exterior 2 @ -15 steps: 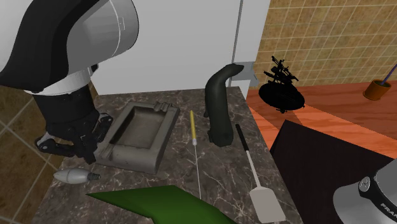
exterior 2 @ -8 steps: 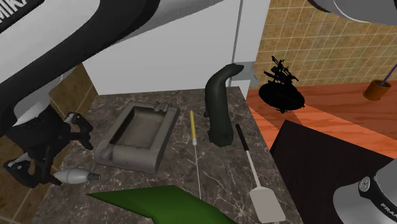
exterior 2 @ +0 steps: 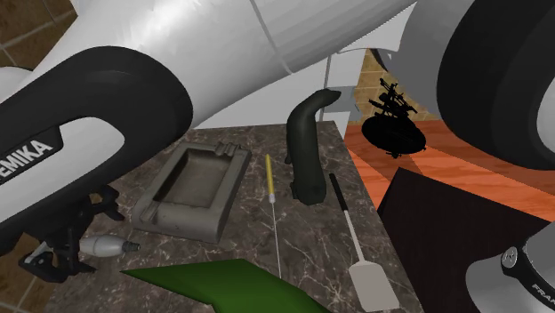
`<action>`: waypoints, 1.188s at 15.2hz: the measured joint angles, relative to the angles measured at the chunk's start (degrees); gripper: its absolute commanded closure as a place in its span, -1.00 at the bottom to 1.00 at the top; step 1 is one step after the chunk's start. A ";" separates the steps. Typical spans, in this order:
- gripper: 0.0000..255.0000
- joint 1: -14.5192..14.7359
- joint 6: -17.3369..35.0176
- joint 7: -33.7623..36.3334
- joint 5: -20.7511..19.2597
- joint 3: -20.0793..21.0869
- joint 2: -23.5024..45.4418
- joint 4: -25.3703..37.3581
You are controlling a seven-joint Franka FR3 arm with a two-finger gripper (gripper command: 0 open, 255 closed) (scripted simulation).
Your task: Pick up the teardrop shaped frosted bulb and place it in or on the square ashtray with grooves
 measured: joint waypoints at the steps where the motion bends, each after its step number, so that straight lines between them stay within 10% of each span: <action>1: -1.00 -0.09 0.44 -0.08 -0.06 -0.06 0.34 -0.09; 8: -1.00 -0.10 1.56 0.09 -0.18 -0.12 0.69 -0.87; 9: 1.00 -0.10 1.56 0.09 -0.18 -0.12 0.69 -0.87; 18: 1.00 -0.10 1.56 0.09 -0.18 -0.12 0.70 -0.86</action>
